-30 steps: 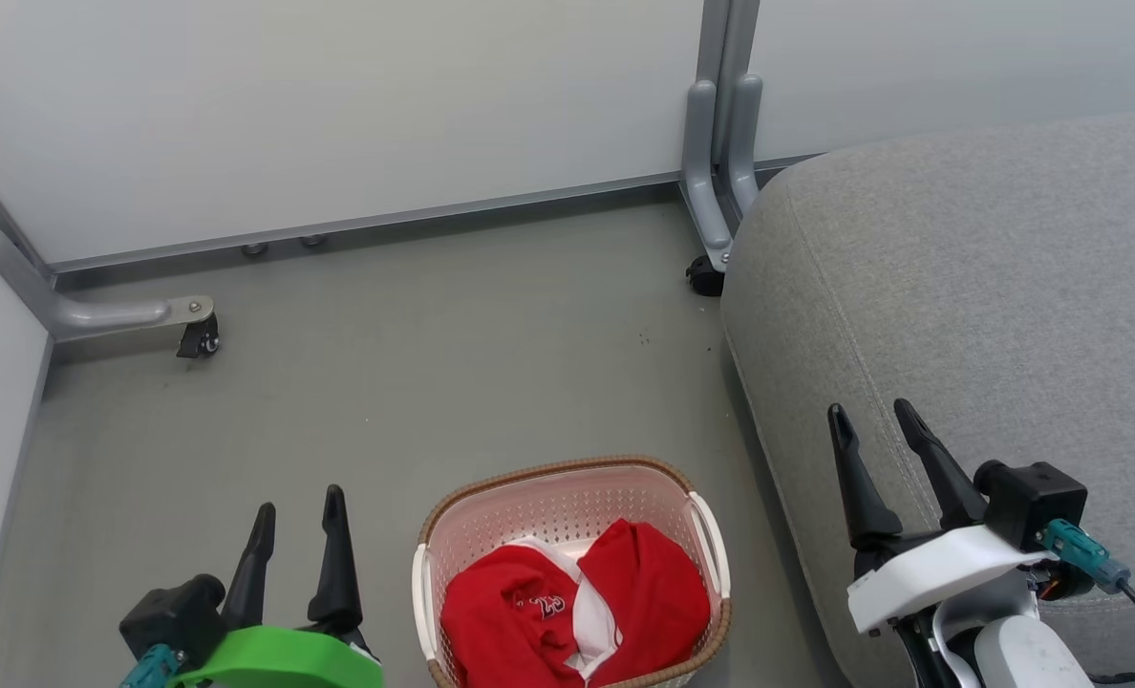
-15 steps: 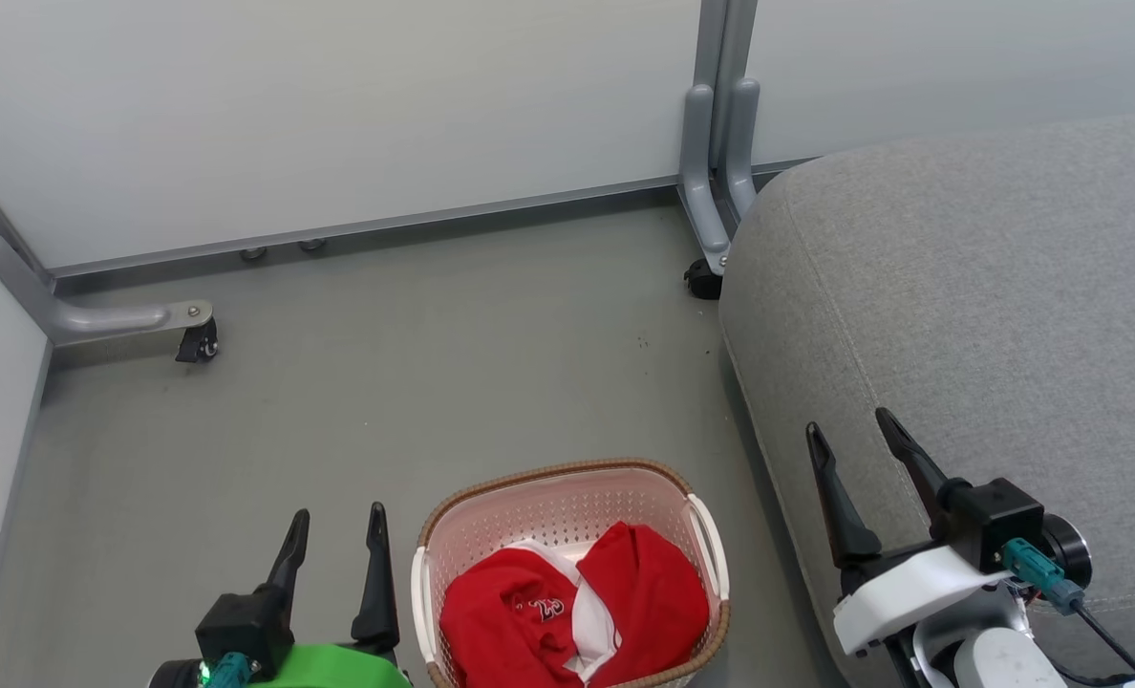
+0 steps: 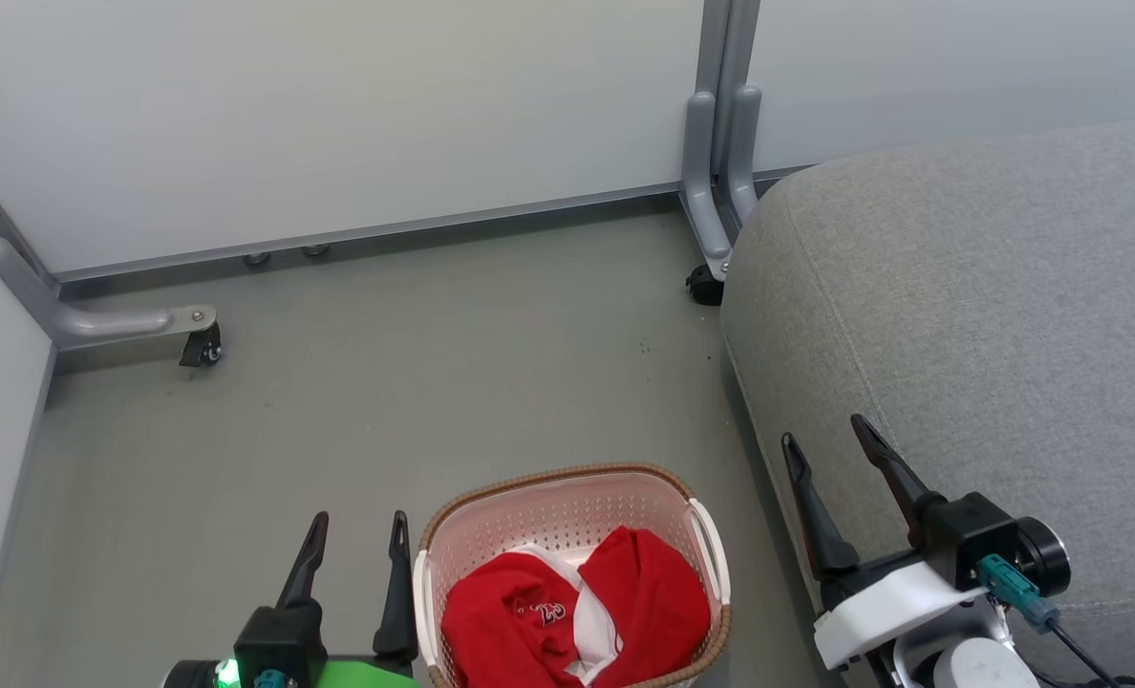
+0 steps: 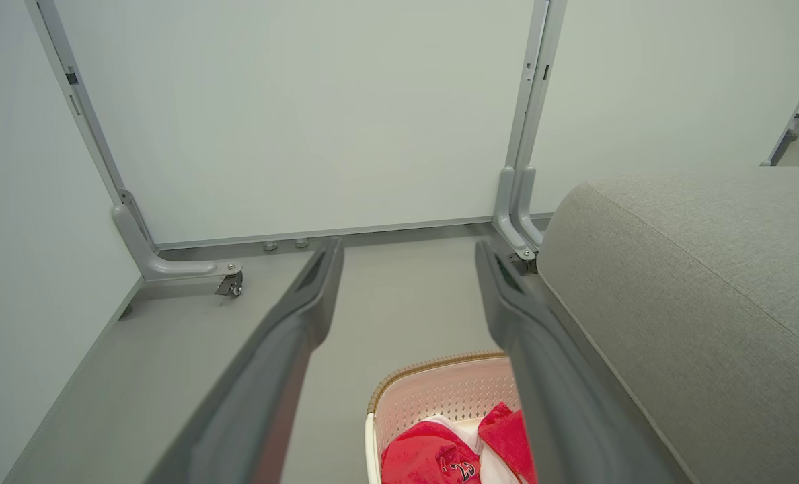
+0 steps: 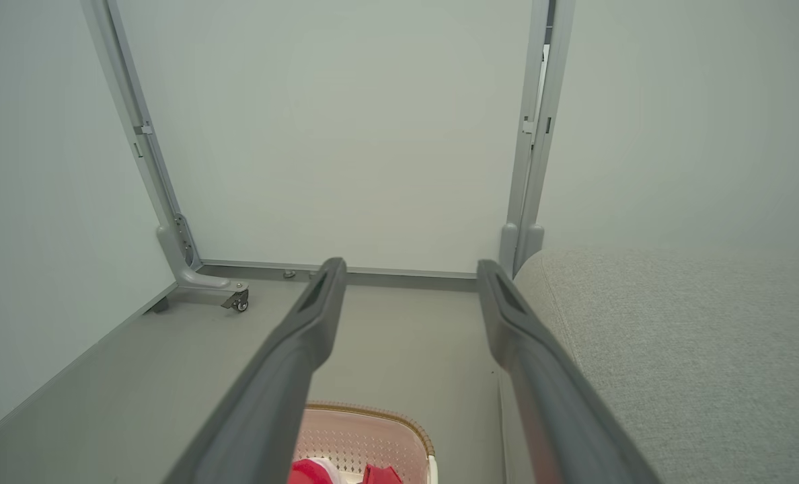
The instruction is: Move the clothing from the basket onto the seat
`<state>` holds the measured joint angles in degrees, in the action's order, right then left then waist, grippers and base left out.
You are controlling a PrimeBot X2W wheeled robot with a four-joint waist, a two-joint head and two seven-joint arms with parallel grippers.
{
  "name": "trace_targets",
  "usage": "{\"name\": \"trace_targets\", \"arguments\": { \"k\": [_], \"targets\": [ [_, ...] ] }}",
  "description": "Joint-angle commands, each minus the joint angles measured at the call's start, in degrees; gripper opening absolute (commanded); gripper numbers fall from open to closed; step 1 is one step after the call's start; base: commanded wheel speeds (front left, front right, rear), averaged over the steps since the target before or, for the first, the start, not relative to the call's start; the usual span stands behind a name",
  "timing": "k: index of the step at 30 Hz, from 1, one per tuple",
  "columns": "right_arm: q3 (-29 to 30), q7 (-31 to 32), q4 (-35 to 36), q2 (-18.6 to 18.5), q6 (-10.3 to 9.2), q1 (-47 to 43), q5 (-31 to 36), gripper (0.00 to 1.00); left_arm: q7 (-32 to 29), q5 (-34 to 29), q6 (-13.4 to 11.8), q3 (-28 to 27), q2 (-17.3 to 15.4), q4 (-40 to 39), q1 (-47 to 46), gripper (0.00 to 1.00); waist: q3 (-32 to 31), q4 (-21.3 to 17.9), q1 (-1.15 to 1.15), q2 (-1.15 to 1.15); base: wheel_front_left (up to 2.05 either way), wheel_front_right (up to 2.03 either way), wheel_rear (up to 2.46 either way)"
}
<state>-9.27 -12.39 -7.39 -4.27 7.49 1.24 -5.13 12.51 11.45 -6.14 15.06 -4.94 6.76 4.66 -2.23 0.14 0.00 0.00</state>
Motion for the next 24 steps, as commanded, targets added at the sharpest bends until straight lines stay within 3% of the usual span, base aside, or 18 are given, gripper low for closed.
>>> {"name": "trace_targets", "arguments": {
  "k": [1, 13, 24],
  "targets": [
    [-0.28, -0.61, 0.39, -0.03, 0.00, -0.66, 0.28, 1.00, 0.50, -0.28, 0.19, -0.19, 0.05, -0.22, 1.08, 1.00, -0.05, 0.00, 0.00, 0.00, 0.00, 0.00, 0.00],
    [0.62, -1.92, -1.65, 0.92, 0.00, -2.06, -5.43, 1.00, 1.78, 2.80, 6.08, -5.92, 2.01, 2.04, 3.20, 1.00, -0.66, -0.07, 0.00, 0.00, 0.00, 0.00, 0.00],
    [-0.84, -2.85, -4.63, 1.15, 0.00, -1.65, -6.39, 1.00, 2.74, 1.26, 6.41, -4.88, 2.01, 4.14, 3.86, 1.00, -1.22, -0.26, 0.00, 0.00, 0.00, 0.00, 0.00]
  ]
}}
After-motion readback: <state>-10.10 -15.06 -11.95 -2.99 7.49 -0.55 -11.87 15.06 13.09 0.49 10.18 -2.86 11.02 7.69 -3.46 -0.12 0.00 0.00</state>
